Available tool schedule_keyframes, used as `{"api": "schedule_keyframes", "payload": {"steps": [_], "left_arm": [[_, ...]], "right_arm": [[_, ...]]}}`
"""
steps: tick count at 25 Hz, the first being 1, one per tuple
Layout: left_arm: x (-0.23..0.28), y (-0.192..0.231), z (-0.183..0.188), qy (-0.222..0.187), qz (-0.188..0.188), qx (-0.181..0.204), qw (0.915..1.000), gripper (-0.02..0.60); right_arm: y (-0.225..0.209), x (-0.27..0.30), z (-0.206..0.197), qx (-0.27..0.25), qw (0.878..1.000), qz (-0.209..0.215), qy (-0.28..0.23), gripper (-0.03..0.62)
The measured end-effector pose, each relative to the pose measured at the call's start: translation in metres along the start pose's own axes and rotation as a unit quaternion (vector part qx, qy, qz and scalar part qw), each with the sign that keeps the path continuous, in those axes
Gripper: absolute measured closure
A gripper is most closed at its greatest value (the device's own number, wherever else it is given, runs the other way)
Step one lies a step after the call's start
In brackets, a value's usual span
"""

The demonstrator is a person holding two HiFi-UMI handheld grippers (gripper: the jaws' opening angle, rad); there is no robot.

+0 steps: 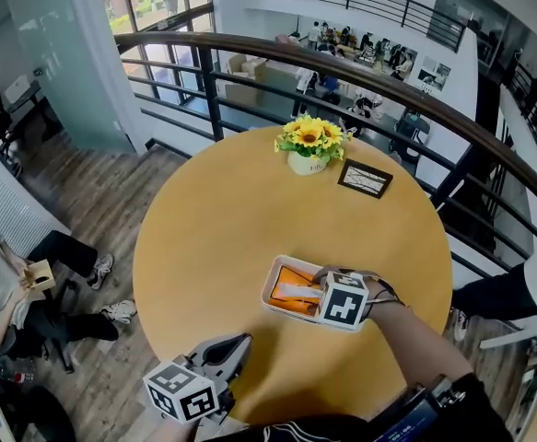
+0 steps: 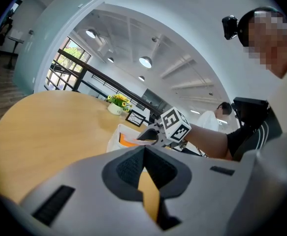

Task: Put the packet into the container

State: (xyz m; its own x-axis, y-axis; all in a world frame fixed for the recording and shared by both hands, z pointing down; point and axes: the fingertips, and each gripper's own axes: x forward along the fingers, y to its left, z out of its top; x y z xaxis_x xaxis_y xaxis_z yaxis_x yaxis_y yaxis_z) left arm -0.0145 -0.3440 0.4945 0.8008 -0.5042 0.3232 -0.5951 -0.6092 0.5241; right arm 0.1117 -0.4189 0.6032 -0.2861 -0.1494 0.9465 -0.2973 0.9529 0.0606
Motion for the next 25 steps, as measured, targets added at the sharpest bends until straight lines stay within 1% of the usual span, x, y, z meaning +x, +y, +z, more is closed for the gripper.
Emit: {"api": "schedule_keyframes", "payload": {"steps": [1, 4, 7, 10, 12, 13, 15, 17, 19, 20, 22, 25], "left_arm": [[0.000, 0.000, 0.000, -0.001, -0.002, 0.001, 1.0000, 0.577], [-0.001, 0.000, 0.000, -0.002, -0.006, 0.003, 1.0000, 0.577], [-0.003, -0.003, -0.001, -0.001, -0.010, 0.006, 0.9999, 0.577], [-0.006, -0.009, 0.003, -0.003, -0.018, 0.017, 0.9997, 0.577], [-0.009, -0.016, 0.006, -0.006, -0.025, 0.029, 0.9992, 0.577], [-0.011, -0.019, 0.007, -0.008, -0.028, 0.037, 0.9989, 0.577], [-0.015, -0.025, 0.009, -0.012, -0.032, 0.047, 0.9983, 0.577], [-0.018, -0.031, 0.014, -0.018, -0.041, 0.045, 0.9979, 0.577], [-0.021, -0.043, 0.023, -0.025, -0.056, 0.042, 0.9973, 0.577], [-0.024, -0.050, 0.027, -0.027, -0.062, 0.045, 0.9967, 0.577], [-0.031, -0.067, 0.033, -0.032, -0.073, 0.054, 0.9953, 0.577], [-0.042, -0.088, 0.031, -0.039, -0.103, 0.051, 0.9927, 0.577]], "right_arm": [[-0.001, -0.002, -0.001, 0.004, 1.000, -0.008, -0.006, 0.344], [-0.010, -0.016, -0.001, 0.029, 0.998, -0.046, -0.034, 0.344], [-0.022, -0.041, -0.002, 0.070, 0.990, -0.093, -0.080, 0.344], [-0.023, -0.079, 0.005, 0.102, 0.973, -0.143, -0.148, 0.344], [-0.013, -0.105, 0.011, 0.109, 0.960, -0.172, -0.195, 0.345], [-0.004, -0.117, 0.014, 0.114, 0.953, -0.178, -0.217, 0.345], [0.016, -0.137, 0.022, 0.144, 0.936, -0.176, -0.270, 0.347], [0.035, -0.156, 0.027, 0.186, 0.911, -0.180, -0.321, 0.359], [0.054, -0.178, 0.031, 0.213, 0.886, -0.198, -0.360, 0.445], [0.066, -0.188, 0.033, 0.223, 0.876, -0.201, -0.377, 0.477], [0.090, -0.203, 0.034, 0.245, 0.856, -0.196, -0.410, 0.530], [0.124, -0.207, 0.027, 0.278, 0.823, -0.197, -0.454, 0.586]]}}
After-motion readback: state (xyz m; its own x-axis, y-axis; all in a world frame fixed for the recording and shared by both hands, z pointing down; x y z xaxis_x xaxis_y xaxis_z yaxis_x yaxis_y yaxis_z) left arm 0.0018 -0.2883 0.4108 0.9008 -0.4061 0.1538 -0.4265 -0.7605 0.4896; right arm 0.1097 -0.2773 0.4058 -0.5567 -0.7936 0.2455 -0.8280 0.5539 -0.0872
